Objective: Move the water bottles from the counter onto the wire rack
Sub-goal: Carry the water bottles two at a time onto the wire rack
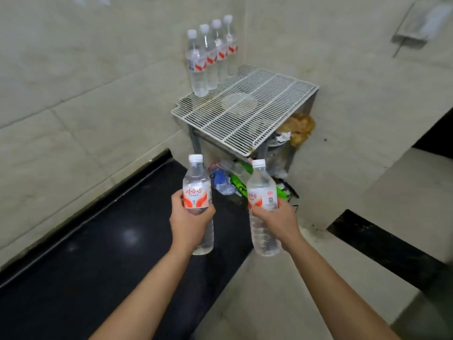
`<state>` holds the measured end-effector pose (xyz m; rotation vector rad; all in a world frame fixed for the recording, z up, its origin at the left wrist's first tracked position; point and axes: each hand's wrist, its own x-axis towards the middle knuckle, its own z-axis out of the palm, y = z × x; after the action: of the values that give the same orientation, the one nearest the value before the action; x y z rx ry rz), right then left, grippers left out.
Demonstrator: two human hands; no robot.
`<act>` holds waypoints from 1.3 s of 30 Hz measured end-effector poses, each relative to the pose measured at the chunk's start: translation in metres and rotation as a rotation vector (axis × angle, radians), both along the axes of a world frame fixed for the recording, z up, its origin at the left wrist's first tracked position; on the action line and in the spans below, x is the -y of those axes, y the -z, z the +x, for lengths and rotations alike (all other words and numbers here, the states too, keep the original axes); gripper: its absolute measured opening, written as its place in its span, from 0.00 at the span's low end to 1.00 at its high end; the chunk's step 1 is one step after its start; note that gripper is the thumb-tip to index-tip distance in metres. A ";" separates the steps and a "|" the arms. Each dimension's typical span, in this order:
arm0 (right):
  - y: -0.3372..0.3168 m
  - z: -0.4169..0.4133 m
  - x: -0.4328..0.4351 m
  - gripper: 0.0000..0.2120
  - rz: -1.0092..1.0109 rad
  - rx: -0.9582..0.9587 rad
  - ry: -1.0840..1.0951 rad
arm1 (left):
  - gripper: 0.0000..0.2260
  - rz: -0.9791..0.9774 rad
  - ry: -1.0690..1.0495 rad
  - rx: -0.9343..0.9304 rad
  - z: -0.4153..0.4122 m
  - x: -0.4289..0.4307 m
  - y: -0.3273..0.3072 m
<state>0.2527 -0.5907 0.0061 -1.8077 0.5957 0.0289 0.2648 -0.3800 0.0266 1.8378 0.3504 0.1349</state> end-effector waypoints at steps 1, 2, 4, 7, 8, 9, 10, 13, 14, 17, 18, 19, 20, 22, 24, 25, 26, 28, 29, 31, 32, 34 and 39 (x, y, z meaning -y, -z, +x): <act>-0.003 0.003 0.025 0.12 0.018 0.012 -0.015 | 0.26 0.007 -0.004 0.010 0.003 0.025 -0.006; -0.007 0.006 0.049 0.14 0.045 0.037 -0.024 | 0.26 0.009 -0.005 0.027 0.007 0.048 -0.012; -0.019 0.016 0.091 0.21 0.102 0.085 -0.019 | 0.27 0.005 0.001 0.061 0.016 0.090 -0.024; -0.044 0.031 0.139 0.28 0.186 0.157 -0.018 | 0.28 -0.011 0.026 0.099 0.032 0.139 -0.045; -0.051 0.038 0.152 0.28 0.220 0.177 -0.011 | 0.28 -0.018 0.029 0.112 0.038 0.151 -0.051; -0.058 0.045 0.163 0.27 0.262 0.197 -0.001 | 0.28 -0.024 0.029 0.125 0.044 0.162 -0.058; -0.065 0.053 0.173 0.27 0.313 0.212 0.018 | 0.28 -0.031 0.030 0.147 0.049 0.172 -0.065; -0.083 0.078 0.195 0.30 0.382 0.241 0.061 | 0.27 -0.076 0.034 0.220 0.069 0.198 -0.082; -0.090 0.087 0.200 0.29 0.371 0.260 0.054 | 0.26 -0.093 0.032 0.242 0.077 0.205 -0.088; -0.105 0.116 0.211 0.21 0.278 0.347 0.031 | 0.27 -0.098 0.012 0.298 0.106 0.222 -0.101; -0.109 0.128 0.214 0.19 0.231 0.388 0.017 | 0.29 -0.083 0.017 0.321 0.118 0.225 -0.104; -0.111 0.141 0.217 0.18 0.181 0.427 -0.007 | 0.32 -0.071 0.026 0.346 0.130 0.227 -0.105; -0.114 0.154 0.219 0.17 0.136 0.467 -0.034 | 0.33 -0.068 0.036 0.366 0.143 0.229 -0.106; -0.116 0.182 0.223 0.16 0.049 0.528 -0.097 | 0.30 -0.104 0.068 0.409 0.171 0.233 -0.105; -0.115 0.214 0.227 0.16 -0.001 0.563 -0.128 | 0.28 -0.142 0.075 0.442 0.204 0.238 -0.102; -0.116 0.232 0.228 0.17 -0.035 0.572 -0.146 | 0.28 -0.147 0.057 0.454 0.221 0.241 -0.101; -0.119 0.249 0.229 0.20 -0.074 0.576 -0.172 | 0.28 -0.153 0.031 0.462 0.237 0.243 -0.100; -0.125 0.284 0.231 0.21 -0.130 0.591 -0.221 | 0.29 -0.176 -0.025 0.475 0.269 0.248 -0.100; -0.129 0.301 0.232 0.20 -0.156 0.614 -0.244 | 0.28 -0.192 -0.046 0.474 0.285 0.250 -0.099; -0.136 0.331 0.233 0.17 -0.186 0.656 -0.296 | 0.26 -0.228 -0.077 0.464 0.311 0.252 -0.098; -0.138 0.345 0.233 0.18 -0.199 0.658 -0.328 | 0.25 -0.246 -0.086 0.462 0.322 0.251 -0.098; -0.139 0.370 0.232 0.21 -0.238 0.646 -0.407 | 0.25 -0.257 -0.099 0.460 0.340 0.249 -0.098; -0.133 0.430 0.217 0.20 -0.275 0.615 -0.585 | 0.22 -0.187 -0.172 0.448 0.374 0.230 -0.093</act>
<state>0.6827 -0.8073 0.1392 -2.0642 -0.3874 -0.2146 0.6389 -0.6104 0.1198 1.5386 0.1962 0.6025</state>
